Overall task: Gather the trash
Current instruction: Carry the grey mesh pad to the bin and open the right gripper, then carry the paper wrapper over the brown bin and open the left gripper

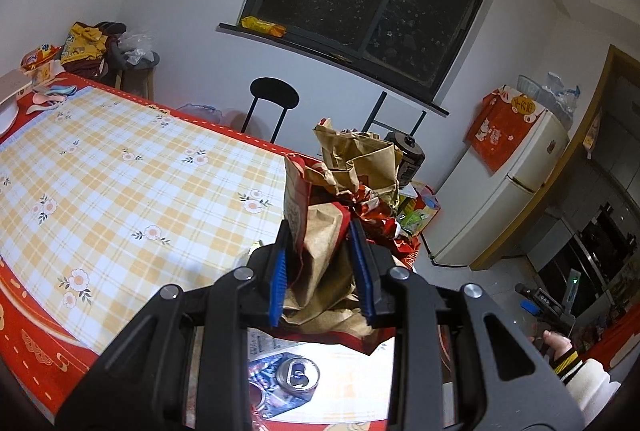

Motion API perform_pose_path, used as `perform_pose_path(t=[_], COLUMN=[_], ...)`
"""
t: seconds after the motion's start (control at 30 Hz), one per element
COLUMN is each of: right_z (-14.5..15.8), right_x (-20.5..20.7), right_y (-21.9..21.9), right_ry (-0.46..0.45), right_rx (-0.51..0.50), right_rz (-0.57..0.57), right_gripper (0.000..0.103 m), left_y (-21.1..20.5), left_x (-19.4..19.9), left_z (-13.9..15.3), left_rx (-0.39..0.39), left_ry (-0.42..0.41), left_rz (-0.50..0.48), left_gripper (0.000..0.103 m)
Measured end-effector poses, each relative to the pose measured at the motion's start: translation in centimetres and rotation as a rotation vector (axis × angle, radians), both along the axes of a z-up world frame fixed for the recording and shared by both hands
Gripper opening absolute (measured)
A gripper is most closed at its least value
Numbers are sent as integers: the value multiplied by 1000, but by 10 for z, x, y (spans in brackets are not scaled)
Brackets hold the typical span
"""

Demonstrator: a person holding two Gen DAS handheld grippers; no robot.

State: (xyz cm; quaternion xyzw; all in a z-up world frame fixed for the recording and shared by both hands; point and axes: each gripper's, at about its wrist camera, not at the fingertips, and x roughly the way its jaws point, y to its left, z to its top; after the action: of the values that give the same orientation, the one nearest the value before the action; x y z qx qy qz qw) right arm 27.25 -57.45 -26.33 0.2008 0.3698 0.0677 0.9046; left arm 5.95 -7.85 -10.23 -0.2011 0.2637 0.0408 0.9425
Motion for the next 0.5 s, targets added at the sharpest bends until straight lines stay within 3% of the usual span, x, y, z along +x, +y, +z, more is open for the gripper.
perform_pose_path(t=[0.2, 0.5], right_z=[28, 90], right_x=[-14, -69], right_y=[-5, -36], right_ry=[-63, -183], right_rx=[-26, -118], right_rz=[-7, -57], right_gripper=[98, 98], left_y=[-35, -123], left_x=[18, 65], left_z=[13, 24], left_rx=[19, 46], left_ry=[-21, -41], left_rz=[-66, -283], left_gripper=[31, 31])
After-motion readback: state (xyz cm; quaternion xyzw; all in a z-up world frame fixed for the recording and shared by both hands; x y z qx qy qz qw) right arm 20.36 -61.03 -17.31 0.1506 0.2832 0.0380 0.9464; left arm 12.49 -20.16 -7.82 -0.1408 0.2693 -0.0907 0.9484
